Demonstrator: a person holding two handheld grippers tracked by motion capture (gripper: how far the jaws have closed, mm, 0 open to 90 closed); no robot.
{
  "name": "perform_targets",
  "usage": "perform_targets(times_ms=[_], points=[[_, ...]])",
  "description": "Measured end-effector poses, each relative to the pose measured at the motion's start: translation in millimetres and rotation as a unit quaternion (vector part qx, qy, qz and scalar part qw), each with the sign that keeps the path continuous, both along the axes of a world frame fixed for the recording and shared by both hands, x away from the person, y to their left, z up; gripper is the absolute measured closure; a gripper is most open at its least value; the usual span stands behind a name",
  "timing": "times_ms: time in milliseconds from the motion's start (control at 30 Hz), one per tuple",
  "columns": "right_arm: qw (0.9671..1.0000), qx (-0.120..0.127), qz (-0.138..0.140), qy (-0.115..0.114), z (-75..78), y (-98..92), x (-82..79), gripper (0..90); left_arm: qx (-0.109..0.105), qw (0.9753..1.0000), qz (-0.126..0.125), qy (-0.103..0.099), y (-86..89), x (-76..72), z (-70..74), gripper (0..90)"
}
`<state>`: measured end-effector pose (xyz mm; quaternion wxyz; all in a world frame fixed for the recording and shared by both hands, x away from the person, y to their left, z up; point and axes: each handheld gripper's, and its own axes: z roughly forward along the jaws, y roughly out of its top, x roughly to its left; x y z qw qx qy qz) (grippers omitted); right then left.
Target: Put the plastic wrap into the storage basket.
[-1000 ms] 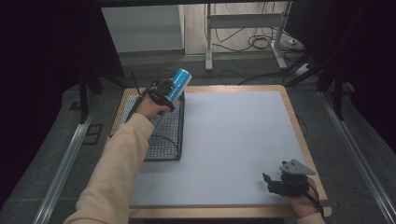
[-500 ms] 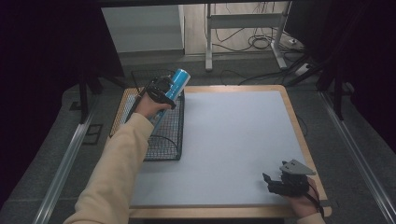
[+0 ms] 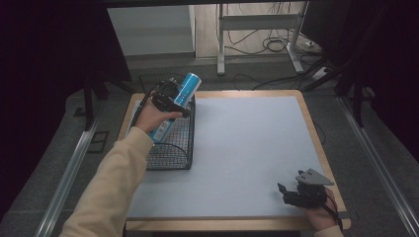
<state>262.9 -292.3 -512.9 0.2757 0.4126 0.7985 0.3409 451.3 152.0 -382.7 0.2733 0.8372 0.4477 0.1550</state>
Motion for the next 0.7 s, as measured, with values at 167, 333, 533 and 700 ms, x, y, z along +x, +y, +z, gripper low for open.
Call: perform_targets(times_ms=[167,333,533,700], points=[[1.0000,0.002,-0.001,0.000,0.1,-0.5,0.4,15.3,-0.011,0.9997,-0.019,-0.015,-6.9,-25.2,7.4,12.5],[1.0000,0.002,-0.001,-0.002,0.7,-0.3,-0.2,15.3,-0.037,0.9978,-0.044,-0.032,-15.5,-56.5,12.3,13.6],[1.0000,0.002,0.000,-0.002,0.8,0.4,-0.7,15.3,-0.044,0.9956,-0.077,-0.031,-29.0,-93.3,4.1,13.6],[1.0000,0.003,-0.001,-0.004,1.5,-0.1,-1.3,15.3,-0.060,0.9930,-0.094,-0.040,-34.1,-123.8,-10.9,13.9]])
